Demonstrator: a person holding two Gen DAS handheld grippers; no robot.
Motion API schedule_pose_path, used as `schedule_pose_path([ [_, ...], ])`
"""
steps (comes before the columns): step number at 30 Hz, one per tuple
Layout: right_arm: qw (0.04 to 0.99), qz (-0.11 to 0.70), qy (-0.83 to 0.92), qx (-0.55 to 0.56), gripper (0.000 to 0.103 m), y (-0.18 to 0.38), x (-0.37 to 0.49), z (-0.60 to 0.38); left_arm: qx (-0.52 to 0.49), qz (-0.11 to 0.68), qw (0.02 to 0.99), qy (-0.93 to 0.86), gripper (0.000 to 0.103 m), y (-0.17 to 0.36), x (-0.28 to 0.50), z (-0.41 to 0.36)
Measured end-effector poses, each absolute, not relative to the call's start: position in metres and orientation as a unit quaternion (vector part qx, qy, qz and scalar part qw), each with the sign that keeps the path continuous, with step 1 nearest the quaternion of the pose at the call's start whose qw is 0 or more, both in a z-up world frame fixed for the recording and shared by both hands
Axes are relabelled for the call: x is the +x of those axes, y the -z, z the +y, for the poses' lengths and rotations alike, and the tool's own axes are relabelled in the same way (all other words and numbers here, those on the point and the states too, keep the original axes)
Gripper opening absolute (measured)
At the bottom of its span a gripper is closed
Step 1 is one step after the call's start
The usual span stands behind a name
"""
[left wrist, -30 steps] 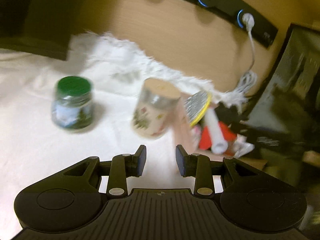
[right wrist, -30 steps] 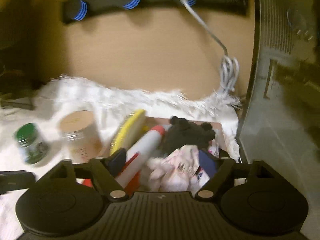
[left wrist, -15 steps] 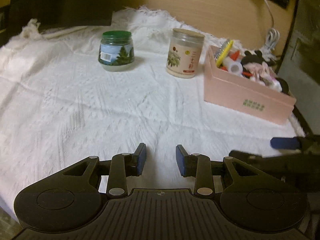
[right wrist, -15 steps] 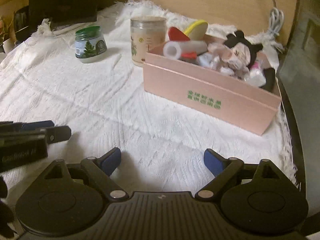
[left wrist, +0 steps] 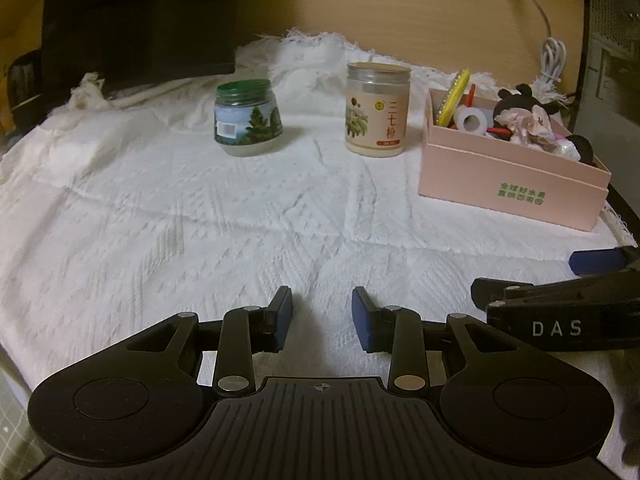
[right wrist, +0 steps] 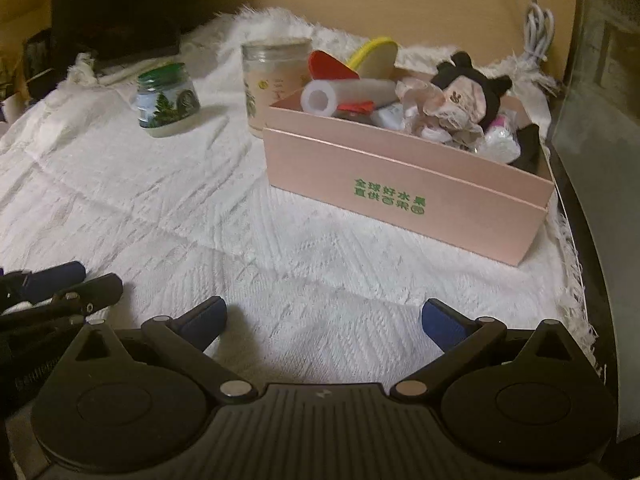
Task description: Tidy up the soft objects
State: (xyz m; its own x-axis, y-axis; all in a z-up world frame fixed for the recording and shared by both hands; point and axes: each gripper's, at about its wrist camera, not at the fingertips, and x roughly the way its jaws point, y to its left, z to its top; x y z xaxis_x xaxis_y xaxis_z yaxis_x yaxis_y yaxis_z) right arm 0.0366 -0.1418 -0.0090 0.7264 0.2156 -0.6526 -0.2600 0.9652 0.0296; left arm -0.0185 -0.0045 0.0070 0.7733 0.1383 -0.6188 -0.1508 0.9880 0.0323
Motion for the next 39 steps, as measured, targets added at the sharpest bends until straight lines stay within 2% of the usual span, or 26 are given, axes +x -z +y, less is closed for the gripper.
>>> schedule_pose_path([
  [4,0.939,0.316,-0.136,-0.03,0.103,0.014,0.0314,-0.1446,-0.002,0.323,0.943,-0.08,0.036,-0.0057,-0.0199,-0.0067],
  [39,0.939,0.316,-0.136,-0.028,0.103,0.0138,0.0322,-0.1446,-0.017,0.33,0.939,-0.094,0.036,-0.0071,-0.0197,-0.0068],
])
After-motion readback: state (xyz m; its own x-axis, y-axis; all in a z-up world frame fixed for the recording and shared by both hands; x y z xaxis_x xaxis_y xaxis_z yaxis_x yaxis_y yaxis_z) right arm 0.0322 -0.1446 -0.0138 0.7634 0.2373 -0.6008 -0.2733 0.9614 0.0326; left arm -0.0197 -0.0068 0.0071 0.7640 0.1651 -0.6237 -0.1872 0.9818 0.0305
